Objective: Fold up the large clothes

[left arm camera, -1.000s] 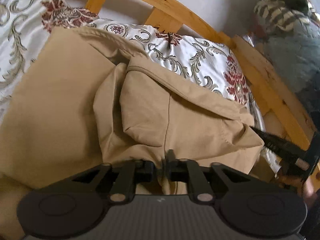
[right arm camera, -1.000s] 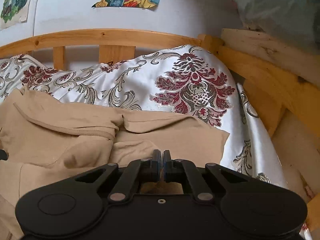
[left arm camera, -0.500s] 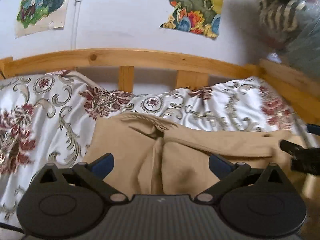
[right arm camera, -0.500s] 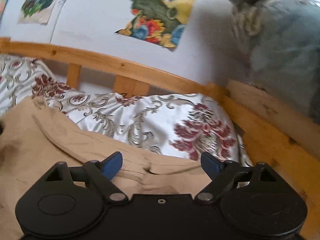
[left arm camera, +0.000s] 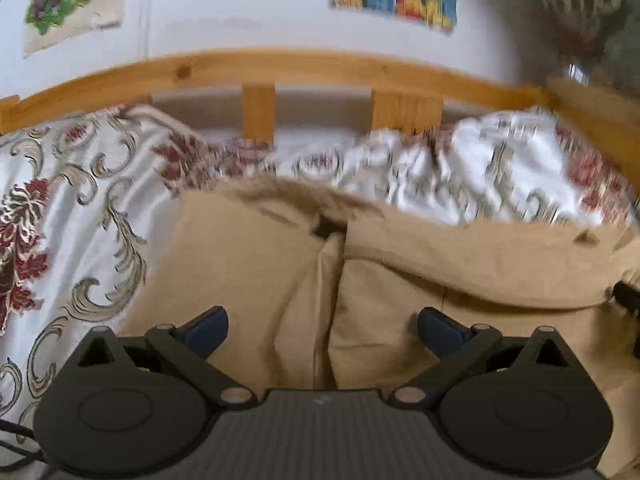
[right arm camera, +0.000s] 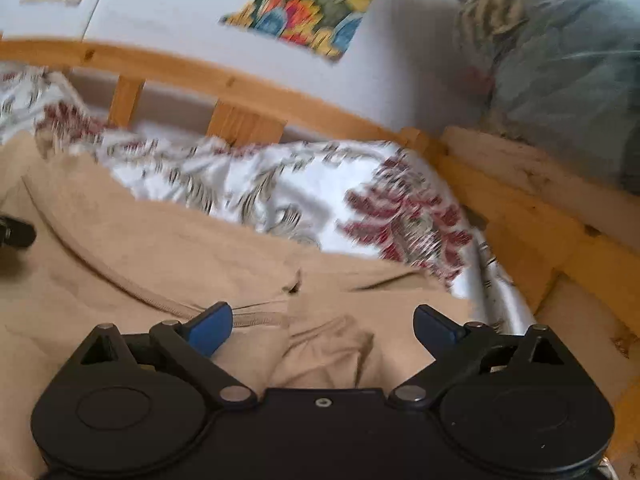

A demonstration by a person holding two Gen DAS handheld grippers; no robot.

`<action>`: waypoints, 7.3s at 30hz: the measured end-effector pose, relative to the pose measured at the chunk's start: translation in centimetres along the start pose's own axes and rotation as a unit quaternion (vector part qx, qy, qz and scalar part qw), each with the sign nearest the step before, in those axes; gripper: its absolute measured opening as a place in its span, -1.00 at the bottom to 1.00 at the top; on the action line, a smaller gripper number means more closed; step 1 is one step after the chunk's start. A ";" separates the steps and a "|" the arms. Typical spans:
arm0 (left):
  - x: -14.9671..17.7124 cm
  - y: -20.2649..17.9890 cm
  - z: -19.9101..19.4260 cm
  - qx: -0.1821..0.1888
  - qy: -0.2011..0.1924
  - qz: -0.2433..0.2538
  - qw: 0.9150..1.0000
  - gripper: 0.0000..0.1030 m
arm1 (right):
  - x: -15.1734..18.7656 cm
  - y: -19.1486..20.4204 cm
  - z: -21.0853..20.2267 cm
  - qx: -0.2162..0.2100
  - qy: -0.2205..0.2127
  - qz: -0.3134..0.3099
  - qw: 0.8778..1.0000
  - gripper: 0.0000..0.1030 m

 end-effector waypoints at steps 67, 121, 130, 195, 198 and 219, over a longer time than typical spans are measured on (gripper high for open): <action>17.9 -1.4 -26.6 0.111 0.163 0.372 0.907 0.99 | 12.2 -1.0 -28.6 -0.191 0.144 -0.224 0.945 0.98; 7.0 10.5 -39.0 0.000 0.119 0.201 0.972 -0.96 | 7.0 -6.5 -34.2 -0.186 0.106 -0.169 0.962 -0.92; -1.5 10.7 -32.6 -0.029 0.118 0.164 0.979 -0.95 | -1.3 -5.8 -29.5 -0.144 0.037 -0.144 0.978 -0.94; 1.1 22.0 -15.5 -0.074 0.038 0.002 0.997 -1.00 | 6.3 -6.1 -11.1 -0.036 0.083 0.176 0.980 -0.94; 1.8 22.3 -13.8 -0.077 0.060 -0.007 0.995 -1.00 | 7.2 -5.9 -10.7 -0.015 0.100 0.162 0.982 -0.95; 6.7 15.2 -17.2 -0.155 0.004 0.052 0.987 0.99 | 6.2 -3.2 -13.2 -0.004 0.049 0.125 0.991 0.31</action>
Point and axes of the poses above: each gripper's, at about its wrist camera, not at the fingertips, and z roughly the way its jaws point, y to its left, x to its underside, the point moved 3 cm from there along z, roughly the way its jaws point, and after that the axes turned 6 degrees about x, right-handed, at the moved point
